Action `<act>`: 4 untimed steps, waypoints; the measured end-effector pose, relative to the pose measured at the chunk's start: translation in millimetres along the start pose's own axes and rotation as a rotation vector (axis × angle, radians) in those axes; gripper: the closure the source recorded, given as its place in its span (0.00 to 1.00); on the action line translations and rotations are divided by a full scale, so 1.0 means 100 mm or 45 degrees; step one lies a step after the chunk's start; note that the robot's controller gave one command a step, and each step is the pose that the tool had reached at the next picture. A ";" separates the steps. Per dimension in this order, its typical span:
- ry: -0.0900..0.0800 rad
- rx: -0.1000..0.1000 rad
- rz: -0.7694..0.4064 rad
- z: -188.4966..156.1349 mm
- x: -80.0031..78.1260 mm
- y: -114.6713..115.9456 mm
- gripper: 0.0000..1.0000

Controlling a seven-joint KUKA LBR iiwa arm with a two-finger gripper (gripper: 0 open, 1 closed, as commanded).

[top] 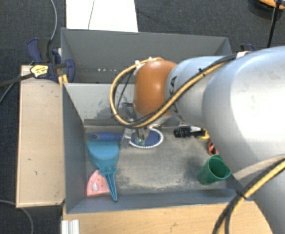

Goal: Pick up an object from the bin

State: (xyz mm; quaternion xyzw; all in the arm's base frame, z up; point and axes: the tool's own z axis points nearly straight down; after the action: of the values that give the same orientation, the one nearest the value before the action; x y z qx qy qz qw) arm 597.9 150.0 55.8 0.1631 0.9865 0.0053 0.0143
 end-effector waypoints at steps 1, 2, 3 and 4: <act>0.012 0.005 -0.001 -0.03 0.03 -0.03 1.00; -0.006 -0.004 0.000 -0.14 -0.01 0.01 1.00; 0.009 0.003 0.003 -0.59 0.01 -0.02 1.00; -0.005 -0.004 0.003 -0.31 -0.02 0.00 1.00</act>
Offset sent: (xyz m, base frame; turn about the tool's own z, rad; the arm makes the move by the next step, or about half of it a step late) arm 0.0001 0.0000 0.0142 0.0000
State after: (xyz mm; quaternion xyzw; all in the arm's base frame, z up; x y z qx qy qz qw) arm 598.5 149.7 87.2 0.1643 0.9862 0.0065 0.0166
